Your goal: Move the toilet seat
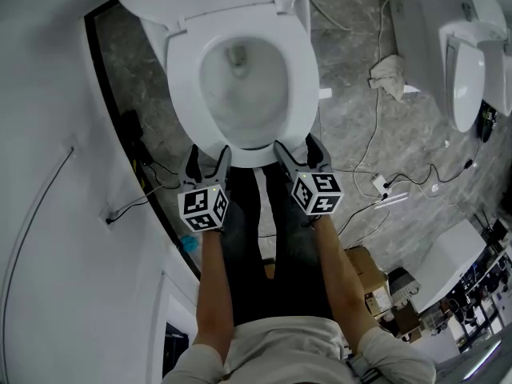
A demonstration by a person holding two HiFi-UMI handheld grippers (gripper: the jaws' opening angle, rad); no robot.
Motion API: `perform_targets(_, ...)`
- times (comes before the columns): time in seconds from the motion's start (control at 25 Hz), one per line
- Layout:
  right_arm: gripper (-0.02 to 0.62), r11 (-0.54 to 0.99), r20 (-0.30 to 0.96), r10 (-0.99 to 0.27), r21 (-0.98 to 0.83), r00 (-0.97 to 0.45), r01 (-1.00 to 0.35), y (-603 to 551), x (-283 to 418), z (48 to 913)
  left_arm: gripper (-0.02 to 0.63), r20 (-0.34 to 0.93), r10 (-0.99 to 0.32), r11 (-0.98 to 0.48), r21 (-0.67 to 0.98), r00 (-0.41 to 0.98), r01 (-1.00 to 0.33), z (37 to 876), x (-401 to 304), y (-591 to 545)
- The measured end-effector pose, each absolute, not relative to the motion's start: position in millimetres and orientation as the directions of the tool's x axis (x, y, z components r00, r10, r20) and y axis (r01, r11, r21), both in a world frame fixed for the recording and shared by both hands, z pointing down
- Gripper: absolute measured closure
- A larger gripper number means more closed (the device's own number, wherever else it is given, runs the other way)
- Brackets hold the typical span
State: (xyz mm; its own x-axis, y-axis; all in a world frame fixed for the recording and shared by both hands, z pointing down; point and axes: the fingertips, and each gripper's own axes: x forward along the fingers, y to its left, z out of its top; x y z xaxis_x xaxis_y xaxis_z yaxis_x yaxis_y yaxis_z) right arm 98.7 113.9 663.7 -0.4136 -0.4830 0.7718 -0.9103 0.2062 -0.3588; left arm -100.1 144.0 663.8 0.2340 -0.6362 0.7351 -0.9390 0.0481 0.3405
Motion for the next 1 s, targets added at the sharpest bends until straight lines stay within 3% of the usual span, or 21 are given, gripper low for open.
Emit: perform_targets(1.0,0.204,0.202,0.701,-0.563,-0.396,-0.438,-0.896,97.6,95.2,612.9,0.250,0.667,-0.714,0.024,0.325,0.211,-0.945,613.3,-105.4,127.2)
